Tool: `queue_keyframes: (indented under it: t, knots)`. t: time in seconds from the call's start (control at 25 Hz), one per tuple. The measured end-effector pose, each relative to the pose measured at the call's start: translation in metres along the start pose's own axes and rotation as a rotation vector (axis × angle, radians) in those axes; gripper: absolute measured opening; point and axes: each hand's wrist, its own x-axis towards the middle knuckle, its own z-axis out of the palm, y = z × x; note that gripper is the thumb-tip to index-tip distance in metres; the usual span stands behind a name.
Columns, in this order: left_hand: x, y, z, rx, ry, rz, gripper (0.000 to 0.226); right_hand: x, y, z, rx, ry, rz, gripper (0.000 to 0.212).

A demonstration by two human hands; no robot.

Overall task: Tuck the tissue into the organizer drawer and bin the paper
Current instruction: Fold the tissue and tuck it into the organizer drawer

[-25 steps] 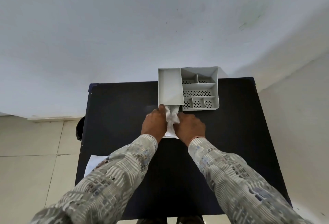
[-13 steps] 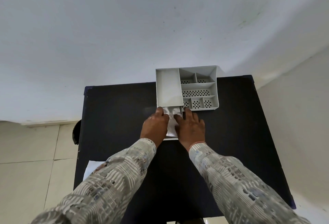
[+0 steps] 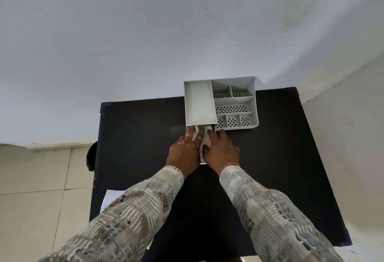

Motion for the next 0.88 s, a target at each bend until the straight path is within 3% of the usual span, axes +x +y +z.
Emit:
queue_keyframes:
  t: [0.16,0.28,0.4,0.52,0.64,0.76,0.88]
  knots:
    - [-0.008,-0.005,0.010,0.008,-0.051,0.007,0.091,-0.015,-0.004,0.003,0.038,0.357,-0.153,0.038]
    - [0.003,-0.002,0.003,0.023,-0.080,0.037,0.081,-0.016,-0.002,0.007,-0.030,0.188,-0.315,0.051]
    - [0.021,0.003,-0.010,0.093,-0.148,0.045,0.076,-0.006,0.000,0.005,-0.110,0.016,-0.288,0.072]
    - [0.018,0.005,-0.014,0.000,-0.148,0.012,0.074,-0.007,0.001,0.008,-0.060,0.131,-0.282,0.067]
    - [-0.008,-0.003,-0.009,-0.115,0.031,-0.016,0.065,-0.012,0.006,0.019,-0.045,0.358,-0.331,0.054]
    - [-0.033,-0.012,0.004,-0.122,0.199,0.012,0.054,-0.007,0.013,0.027,-0.221,0.161,-0.385,0.064]
    - [-0.033,-0.015,0.004,-0.115,0.135,-0.008,0.055,0.004,0.015,0.027,-0.349,0.042,-0.389,0.066]
